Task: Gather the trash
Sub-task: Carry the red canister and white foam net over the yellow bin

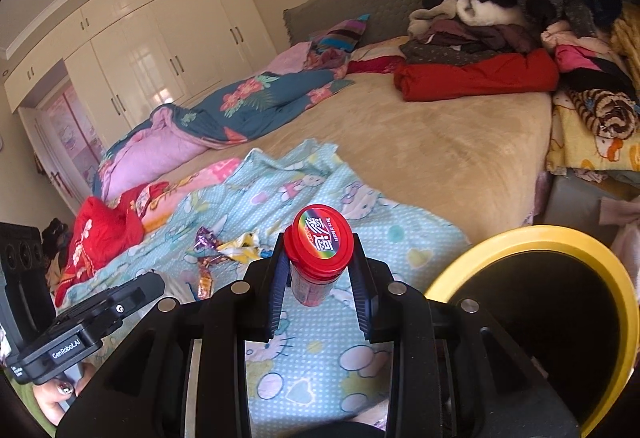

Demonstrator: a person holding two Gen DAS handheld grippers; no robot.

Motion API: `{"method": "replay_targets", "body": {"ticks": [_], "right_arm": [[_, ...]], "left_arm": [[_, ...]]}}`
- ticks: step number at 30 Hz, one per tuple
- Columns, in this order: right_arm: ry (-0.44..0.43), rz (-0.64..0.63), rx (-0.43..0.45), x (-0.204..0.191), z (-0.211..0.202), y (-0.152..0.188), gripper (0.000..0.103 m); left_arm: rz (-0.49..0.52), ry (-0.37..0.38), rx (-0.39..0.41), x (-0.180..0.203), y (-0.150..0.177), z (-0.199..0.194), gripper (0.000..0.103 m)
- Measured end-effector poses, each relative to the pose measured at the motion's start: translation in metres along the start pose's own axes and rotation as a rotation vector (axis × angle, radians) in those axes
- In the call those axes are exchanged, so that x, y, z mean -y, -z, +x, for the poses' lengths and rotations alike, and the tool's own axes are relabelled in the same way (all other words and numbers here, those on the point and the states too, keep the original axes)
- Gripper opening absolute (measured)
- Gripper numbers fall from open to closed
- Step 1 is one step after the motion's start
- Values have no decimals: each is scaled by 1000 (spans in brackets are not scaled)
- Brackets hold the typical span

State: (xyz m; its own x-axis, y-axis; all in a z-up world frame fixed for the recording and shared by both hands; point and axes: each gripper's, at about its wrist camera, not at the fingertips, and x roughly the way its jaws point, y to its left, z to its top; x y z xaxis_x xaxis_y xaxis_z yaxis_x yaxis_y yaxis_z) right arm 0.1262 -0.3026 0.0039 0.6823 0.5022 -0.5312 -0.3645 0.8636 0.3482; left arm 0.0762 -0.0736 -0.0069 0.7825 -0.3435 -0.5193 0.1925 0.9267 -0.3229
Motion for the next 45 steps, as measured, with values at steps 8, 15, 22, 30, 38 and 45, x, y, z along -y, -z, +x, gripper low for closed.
{"method": "replay_targets", "body": {"ticks": [8,15,22,30,38,45], "right_arm": [[49,53,27,28,-25,-7,28],[94,77,52,50,-45,-11,28],[135,111,70,73,-60,-12,28],[174,152,82,92,-70,-11,28],[219,201,91,115,-78,-8,28],[238,249,95,132,-82,-5,28]], "left_arm": [[24,27,-4,24,1,9,14],[54,55,-9,48,-1,19,14],[79,73,-14,65,-1,29,14],[110,95,-27,83,1,42,14],[135,109,-39,100,2,59,14],[164,111,-58,113,10,75,14]]}}
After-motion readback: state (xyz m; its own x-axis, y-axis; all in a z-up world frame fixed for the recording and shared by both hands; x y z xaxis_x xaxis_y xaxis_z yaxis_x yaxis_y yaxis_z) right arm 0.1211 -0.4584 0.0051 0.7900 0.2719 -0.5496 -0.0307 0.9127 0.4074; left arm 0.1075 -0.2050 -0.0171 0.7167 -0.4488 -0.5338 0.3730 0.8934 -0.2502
